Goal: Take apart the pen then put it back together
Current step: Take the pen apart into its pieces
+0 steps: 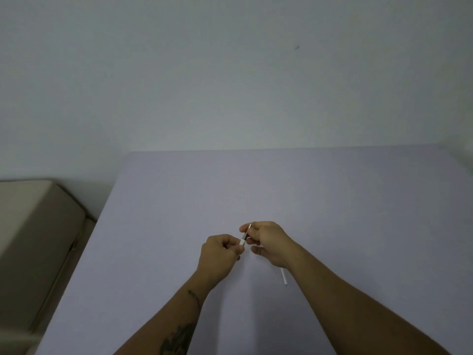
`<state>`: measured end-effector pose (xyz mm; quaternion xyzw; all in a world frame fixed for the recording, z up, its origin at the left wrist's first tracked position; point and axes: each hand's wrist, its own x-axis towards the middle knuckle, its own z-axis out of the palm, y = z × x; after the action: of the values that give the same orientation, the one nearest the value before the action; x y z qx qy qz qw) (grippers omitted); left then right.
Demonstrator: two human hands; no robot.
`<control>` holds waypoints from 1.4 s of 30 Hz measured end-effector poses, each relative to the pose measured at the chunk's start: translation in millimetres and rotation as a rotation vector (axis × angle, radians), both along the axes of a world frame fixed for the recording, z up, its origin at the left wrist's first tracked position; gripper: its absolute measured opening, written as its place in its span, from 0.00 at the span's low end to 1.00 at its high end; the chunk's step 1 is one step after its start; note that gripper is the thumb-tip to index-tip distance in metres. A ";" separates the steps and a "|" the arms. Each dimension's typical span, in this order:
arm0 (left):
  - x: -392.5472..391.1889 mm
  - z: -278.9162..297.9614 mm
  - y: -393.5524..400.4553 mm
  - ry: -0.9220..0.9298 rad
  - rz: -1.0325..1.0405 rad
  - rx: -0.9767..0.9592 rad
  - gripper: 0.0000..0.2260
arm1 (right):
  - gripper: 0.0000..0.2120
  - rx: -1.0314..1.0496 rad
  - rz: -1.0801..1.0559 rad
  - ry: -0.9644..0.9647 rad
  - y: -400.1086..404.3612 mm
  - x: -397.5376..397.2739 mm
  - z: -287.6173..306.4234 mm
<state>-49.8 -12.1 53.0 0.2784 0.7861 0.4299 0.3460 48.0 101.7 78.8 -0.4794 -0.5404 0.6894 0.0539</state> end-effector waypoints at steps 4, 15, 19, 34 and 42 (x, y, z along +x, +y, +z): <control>-7.4 -5.0 -10.7 0.002 -0.017 0.001 0.03 | 0.09 -0.011 -0.020 -0.019 -11.7 -2.5 -5.1; -12.7 -0.1 -0.9 0.012 -0.066 0.006 0.03 | 0.12 0.094 -0.088 -0.041 -12.3 -7.7 1.8; -9.0 -2.1 3.8 0.004 -0.055 -0.001 0.03 | 0.11 0.068 -0.056 -0.047 -5.1 -1.3 -1.6; -6.2 -0.7 0.6 0.007 -0.026 -0.017 0.03 | 0.12 0.049 -0.019 -0.021 -5.4 -1.2 -8.3; -8.6 2.7 -8.1 0.011 -0.028 0.003 0.02 | 0.06 0.114 -0.093 -0.051 -15.5 -3.3 -9.4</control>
<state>-58.5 -20.1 55.8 0.2921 0.7834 0.4246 0.3474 44.7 86.3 69.4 -0.5176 -0.5571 0.6418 0.0992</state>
